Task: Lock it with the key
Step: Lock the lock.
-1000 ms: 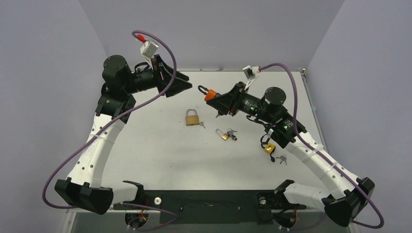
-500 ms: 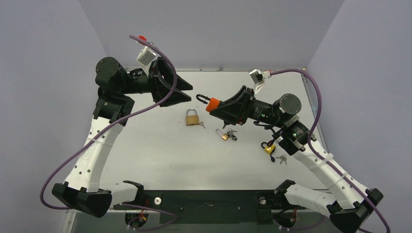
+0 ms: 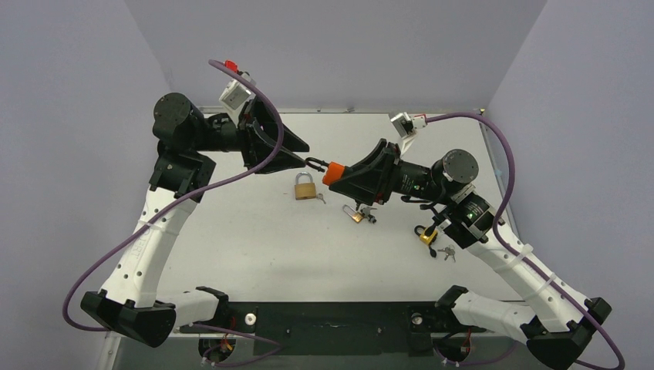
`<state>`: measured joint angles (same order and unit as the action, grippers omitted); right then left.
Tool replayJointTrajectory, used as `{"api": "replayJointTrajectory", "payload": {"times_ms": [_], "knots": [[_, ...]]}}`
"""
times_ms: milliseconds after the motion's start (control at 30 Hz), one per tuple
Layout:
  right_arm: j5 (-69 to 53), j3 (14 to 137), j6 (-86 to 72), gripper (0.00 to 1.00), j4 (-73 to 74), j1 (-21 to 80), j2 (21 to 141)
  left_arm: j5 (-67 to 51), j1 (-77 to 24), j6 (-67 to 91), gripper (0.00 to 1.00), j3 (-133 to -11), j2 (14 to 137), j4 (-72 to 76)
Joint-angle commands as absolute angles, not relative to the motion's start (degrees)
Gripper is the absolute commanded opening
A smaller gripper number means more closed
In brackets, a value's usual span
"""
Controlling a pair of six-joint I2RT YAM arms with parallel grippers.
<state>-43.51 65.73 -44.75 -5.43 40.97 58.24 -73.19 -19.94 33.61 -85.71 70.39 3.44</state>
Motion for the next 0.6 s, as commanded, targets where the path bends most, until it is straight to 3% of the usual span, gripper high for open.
{"api": "replayJointTrajectory", "payload": {"times_ms": [0,567], "knots": [[-42.47,68.97,-42.96,0.0,-7.55,41.27,57.61,-73.81,-20.72,32.3,0.41,-86.15,69.93,3.48],[-40.98,69.96,-41.17,0.0,-5.04,41.23,57.95,-73.04,-22.85,28.71,0.33,-86.18,70.72,-2.69]]}}
